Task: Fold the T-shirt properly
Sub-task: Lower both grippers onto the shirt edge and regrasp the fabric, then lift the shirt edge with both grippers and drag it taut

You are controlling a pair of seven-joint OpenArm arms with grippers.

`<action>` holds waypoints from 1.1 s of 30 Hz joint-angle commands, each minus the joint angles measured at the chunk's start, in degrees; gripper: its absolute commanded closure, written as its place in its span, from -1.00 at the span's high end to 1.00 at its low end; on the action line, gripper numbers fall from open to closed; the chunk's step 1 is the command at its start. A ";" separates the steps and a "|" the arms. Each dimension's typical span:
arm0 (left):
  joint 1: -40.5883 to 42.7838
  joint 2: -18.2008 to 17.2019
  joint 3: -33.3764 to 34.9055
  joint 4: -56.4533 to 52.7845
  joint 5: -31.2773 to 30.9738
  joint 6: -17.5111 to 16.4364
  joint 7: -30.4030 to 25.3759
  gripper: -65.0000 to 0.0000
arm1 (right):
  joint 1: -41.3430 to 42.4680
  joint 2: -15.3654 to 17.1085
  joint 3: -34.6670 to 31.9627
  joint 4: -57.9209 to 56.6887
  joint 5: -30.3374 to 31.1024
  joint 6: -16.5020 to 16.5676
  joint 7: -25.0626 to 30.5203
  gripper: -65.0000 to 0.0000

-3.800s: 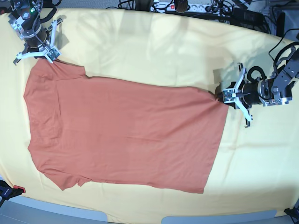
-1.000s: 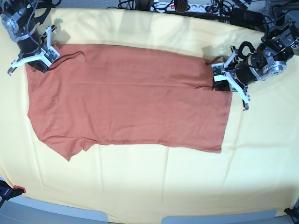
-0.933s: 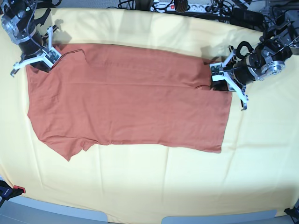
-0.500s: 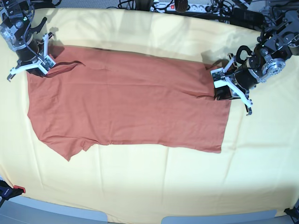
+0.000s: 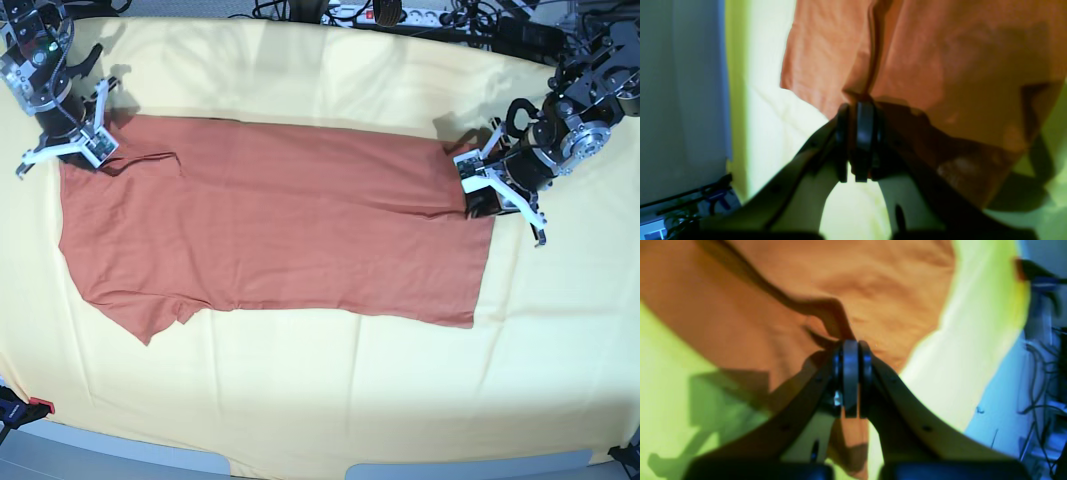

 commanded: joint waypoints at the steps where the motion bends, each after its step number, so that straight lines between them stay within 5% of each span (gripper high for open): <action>1: -0.83 -0.70 -0.52 0.68 0.22 1.14 -0.61 -1.00 | 0.33 0.94 0.63 0.59 -0.26 -1.20 1.07 -1.00; 3: -0.83 -0.17 -0.52 0.68 0.24 0.92 -0.61 -1.00 | 0.33 0.94 0.63 0.59 -0.28 -2.51 1.03 -0.93; 4: -0.83 -0.11 -0.52 0.68 0.28 0.94 -0.61 -0.95 | 0.33 0.94 0.63 0.59 -0.37 -3.48 1.01 -0.66; 6: -0.85 -0.13 -0.52 0.68 0.28 0.92 -0.13 -0.47 | 0.31 0.94 0.63 0.59 -0.74 -5.53 0.79 -0.04; 8: -0.85 -0.13 -0.52 0.70 0.28 0.92 1.03 0.08 | 0.31 0.94 0.63 0.59 -0.72 -7.23 0.66 0.36; 10: -0.83 -0.15 -0.52 0.68 0.28 0.90 1.62 0.36 | 0.33 0.94 0.63 0.59 -0.76 -9.11 -0.83 0.40; 13: -0.85 -0.15 -0.52 0.70 0.33 -1.14 2.47 0.37 | 0.31 0.94 0.63 0.66 -3.58 -11.37 -1.49 0.39; 17: -0.83 -0.22 -0.52 0.76 0.09 -8.63 3.52 0.37 | 0.24 0.98 0.63 3.37 -5.42 -12.63 -8.52 0.30; 19: -0.83 -0.87 -0.52 0.81 -1.60 -13.60 3.48 0.37 | 0.13 0.98 0.63 5.27 -4.55 -10.16 -12.94 0.17; 22: -0.83 -2.29 -0.52 0.90 -5.55 -23.61 3.50 0.37 | 0.11 0.96 0.63 5.99 -1.18 -1.70 -18.56 0.10; 25: -0.81 -3.82 -0.52 0.90 -9.46 -30.38 3.48 0.37 | -0.90 1.11 0.63 5.97 3.30 3.61 -19.54 0.10; 33: -0.81 -3.96 -0.52 0.81 -9.33 -31.95 3.65 0.37 | -2.69 1.11 0.63 3.13 3.67 7.04 -18.69 0.10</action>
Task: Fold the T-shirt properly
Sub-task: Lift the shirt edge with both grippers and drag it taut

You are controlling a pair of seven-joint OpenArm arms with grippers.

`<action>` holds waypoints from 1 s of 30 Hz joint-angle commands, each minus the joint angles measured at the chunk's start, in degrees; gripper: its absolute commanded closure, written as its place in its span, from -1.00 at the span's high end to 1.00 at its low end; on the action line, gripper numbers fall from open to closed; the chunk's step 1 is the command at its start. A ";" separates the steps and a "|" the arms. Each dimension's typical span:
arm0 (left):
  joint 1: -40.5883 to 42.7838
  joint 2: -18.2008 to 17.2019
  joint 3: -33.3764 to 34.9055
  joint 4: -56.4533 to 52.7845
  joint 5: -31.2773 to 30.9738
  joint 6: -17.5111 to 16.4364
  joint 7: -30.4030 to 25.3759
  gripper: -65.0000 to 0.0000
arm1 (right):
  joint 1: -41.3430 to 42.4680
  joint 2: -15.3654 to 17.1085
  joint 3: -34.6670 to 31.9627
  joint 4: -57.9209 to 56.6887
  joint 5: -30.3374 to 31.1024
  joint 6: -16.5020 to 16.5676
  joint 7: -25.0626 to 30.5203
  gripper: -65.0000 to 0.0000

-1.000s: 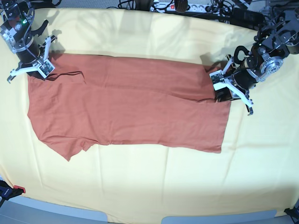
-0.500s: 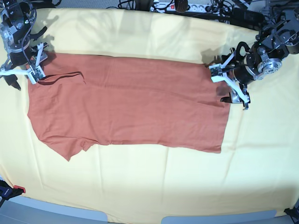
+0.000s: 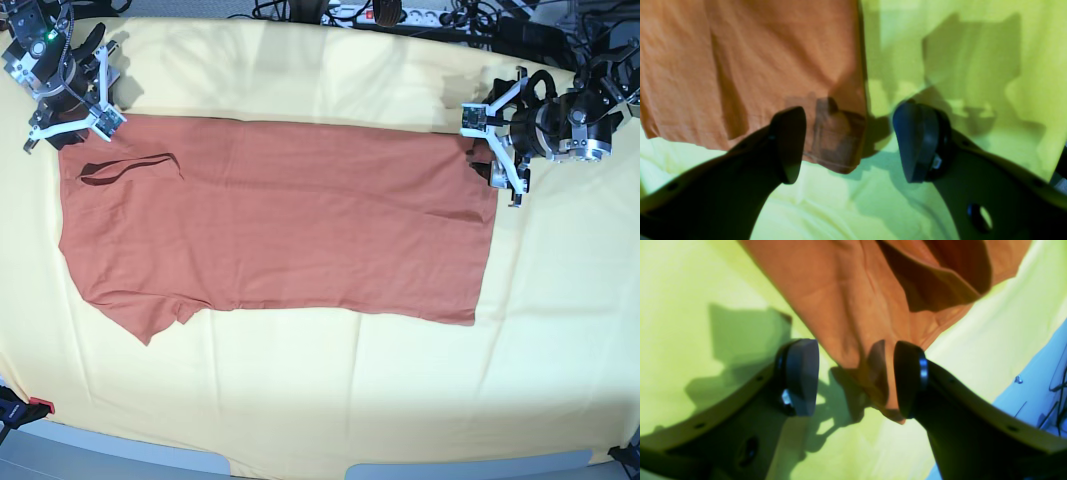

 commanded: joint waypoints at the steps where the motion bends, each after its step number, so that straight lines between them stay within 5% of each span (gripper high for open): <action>1: -0.46 -1.14 -0.48 0.37 0.76 -0.15 0.22 0.37 | -0.15 0.98 0.63 -0.83 -1.49 -0.31 1.16 0.10; 9: -0.46 -1.14 -0.48 -1.53 3.15 0.11 -0.22 0.37 | 0.31 1.49 0.63 -8.79 -3.56 -0.31 5.66 0.10; 14: -0.46 -1.11 -0.48 -2.84 5.38 6.23 -0.26 0.37 | 0.28 2.10 0.63 -8.83 -3.48 -0.26 6.45 0.10; 18: -0.46 -1.11 -0.48 -3.74 5.40 5.99 -0.22 0.37 | 0.33 2.10 0.63 -8.83 -3.52 -0.28 7.91 0.10; 20: -0.48 -1.11 -0.48 -4.00 5.40 5.44 -0.24 0.20 | 0.31 2.10 0.63 -8.83 -3.50 -0.26 8.72 0.07; 25: -0.50 -1.11 -0.48 -4.02 5.40 5.46 -0.20 -0.69 | 0.33 2.10 0.63 -8.83 -3.50 -0.26 9.40 -0.31; 30: -0.63 -1.11 -0.48 -3.96 5.38 5.51 -0.20 -0.67 | 0.31 2.10 0.63 -8.83 -3.50 -0.28 9.33 -0.31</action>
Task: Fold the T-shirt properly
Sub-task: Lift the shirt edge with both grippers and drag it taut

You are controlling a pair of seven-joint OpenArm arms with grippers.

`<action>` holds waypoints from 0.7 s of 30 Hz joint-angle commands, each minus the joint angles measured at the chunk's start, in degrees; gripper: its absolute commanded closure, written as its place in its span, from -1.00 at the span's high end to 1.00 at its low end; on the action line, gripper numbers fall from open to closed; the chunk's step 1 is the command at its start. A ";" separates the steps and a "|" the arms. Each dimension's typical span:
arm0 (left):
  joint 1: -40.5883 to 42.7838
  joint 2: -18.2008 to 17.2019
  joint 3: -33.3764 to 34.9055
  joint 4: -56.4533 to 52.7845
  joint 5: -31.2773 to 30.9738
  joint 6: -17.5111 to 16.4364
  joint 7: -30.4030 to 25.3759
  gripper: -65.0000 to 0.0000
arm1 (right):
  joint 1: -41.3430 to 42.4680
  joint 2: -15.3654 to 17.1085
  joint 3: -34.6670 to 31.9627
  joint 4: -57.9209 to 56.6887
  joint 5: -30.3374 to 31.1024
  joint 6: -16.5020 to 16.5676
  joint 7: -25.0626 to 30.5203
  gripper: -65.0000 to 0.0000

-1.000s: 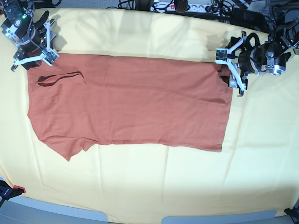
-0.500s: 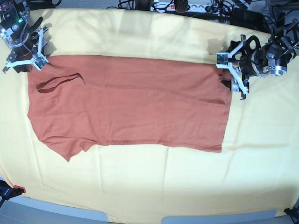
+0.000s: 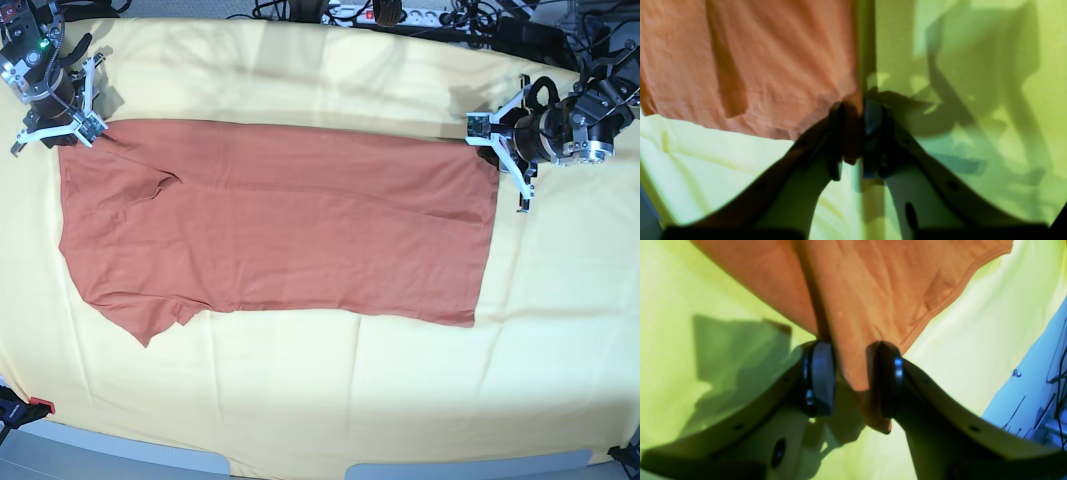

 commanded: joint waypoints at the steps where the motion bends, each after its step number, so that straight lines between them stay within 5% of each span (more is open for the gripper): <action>1: -0.79 -1.31 -0.48 0.13 1.64 0.72 1.95 -0.61 | -0.15 1.01 0.33 0.20 -0.26 0.20 -0.46 -0.29; 7: -0.79 -1.29 -0.48 1.20 1.64 1.51 1.92 0.05 | -0.15 1.01 0.33 0.20 -0.26 0.92 -0.48 0.05; 15: -1.09 -1.49 -0.48 1.57 7.61 10.23 3.76 0.08 | -0.15 1.16 0.33 0.20 -3.89 0.15 -1.09 0.05; 21: -1.07 -2.25 -0.48 3.37 7.30 10.80 4.07 0.08 | -0.17 2.43 0.33 0.20 -4.37 -1.27 -2.89 0.03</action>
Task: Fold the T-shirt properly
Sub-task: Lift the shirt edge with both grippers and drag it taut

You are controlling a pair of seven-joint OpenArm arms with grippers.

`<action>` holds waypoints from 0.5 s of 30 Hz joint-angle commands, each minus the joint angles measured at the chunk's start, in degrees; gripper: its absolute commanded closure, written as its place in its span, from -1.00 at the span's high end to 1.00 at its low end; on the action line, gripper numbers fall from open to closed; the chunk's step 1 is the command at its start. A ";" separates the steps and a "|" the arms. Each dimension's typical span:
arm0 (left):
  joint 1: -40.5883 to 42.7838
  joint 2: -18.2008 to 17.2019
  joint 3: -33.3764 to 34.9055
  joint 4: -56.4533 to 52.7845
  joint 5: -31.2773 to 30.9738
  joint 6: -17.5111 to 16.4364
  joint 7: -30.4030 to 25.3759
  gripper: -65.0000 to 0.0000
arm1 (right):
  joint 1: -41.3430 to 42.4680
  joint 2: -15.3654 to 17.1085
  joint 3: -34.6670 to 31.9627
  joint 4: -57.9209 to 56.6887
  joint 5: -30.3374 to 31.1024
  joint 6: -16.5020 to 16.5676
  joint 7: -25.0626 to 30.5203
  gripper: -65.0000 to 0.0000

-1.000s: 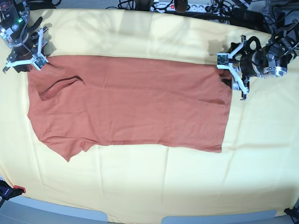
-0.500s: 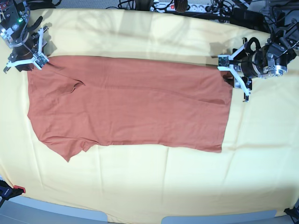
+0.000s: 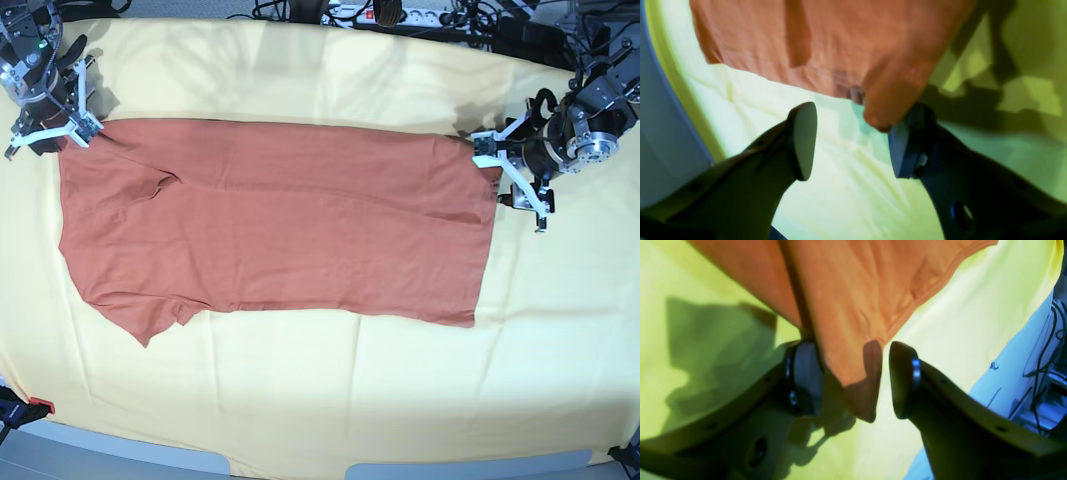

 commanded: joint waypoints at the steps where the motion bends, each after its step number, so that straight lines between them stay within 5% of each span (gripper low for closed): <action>1: -0.79 -1.29 -0.52 0.90 -0.48 0.68 -0.42 0.08 | -0.15 1.22 0.37 0.20 -0.42 -0.35 -0.66 -0.01; 5: -0.79 -1.27 -0.52 1.07 -1.75 0.66 -0.59 0.01 | -0.17 1.40 0.37 0.39 -0.42 -0.31 -0.66 -0.40; 8: -0.79 -1.29 -0.52 1.07 -1.73 0.68 -0.59 -0.63 | -0.17 1.40 0.37 0.39 -0.44 -0.31 -0.68 -1.00; 10: -0.81 -1.29 -0.52 1.07 -1.70 0.70 -0.61 -1.00 | -0.15 1.40 0.37 0.39 -0.44 -0.28 -0.66 -1.00; 15: -0.81 -1.36 -0.52 1.07 -1.44 0.66 -0.59 -1.00 | -0.17 1.57 0.37 0.42 -0.39 -0.24 -2.75 -1.00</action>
